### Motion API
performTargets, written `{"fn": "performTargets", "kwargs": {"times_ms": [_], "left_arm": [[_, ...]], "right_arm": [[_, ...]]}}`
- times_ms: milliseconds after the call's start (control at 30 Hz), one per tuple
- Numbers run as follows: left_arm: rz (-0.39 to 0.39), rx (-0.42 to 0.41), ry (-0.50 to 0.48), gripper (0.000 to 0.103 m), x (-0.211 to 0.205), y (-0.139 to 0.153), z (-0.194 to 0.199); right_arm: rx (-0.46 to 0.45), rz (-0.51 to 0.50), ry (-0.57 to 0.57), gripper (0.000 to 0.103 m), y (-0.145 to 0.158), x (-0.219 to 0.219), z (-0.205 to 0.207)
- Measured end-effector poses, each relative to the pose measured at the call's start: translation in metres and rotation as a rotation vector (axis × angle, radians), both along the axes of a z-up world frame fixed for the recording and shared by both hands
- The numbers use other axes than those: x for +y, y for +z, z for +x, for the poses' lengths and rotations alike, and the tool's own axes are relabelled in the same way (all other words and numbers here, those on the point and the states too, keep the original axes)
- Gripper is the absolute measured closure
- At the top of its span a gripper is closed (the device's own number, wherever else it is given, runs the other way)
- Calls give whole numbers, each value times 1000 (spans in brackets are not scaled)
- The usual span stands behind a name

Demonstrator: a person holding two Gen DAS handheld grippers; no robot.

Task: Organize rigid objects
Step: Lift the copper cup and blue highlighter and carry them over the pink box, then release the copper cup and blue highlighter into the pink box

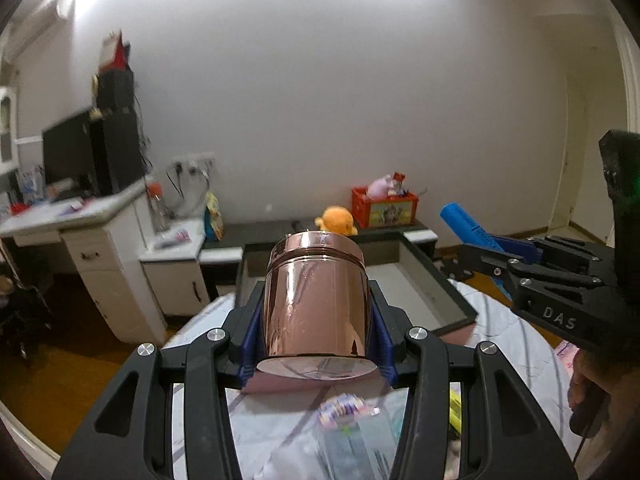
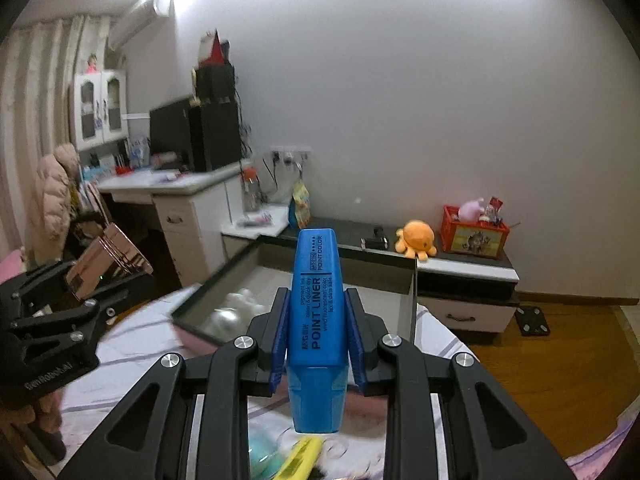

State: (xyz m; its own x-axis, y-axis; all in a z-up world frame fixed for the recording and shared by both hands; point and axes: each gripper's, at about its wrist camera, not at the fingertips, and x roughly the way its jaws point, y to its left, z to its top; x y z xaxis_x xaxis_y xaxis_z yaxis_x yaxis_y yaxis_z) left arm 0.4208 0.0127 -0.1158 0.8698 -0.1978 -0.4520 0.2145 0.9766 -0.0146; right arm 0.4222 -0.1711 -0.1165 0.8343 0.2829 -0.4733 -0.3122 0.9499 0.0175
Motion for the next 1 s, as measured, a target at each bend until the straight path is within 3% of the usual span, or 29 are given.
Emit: {"fn": "performTargets", "kwargs": {"times_ms": [233,300,467,733,833,900,1000], "left_arm": [[1,144,-23,56,-1,-39,70],[-25,202,-46,56,-2,-50,90],[10,305,-30,56,-4,-75,116],[53,333,-43,54,-13,-79,122],[50,344,-38,46,-10,-78,122],[40,357,-40,36,-7,-77,120],[38,327,-41,30,-3,-68,110]], "right_arm": [[169,-66,-20,76,-52,1,78],[210,-76,-19,76,-67,-1,90],[290,-123,-12,76,-95,5,105],[335,-101,-15,76,-102,1,111],[346,-92,-17,76,-100,2,109],[348,-88,-24,71,-98,2,108],[321,-84,-23,44,-90,3,99]]}}
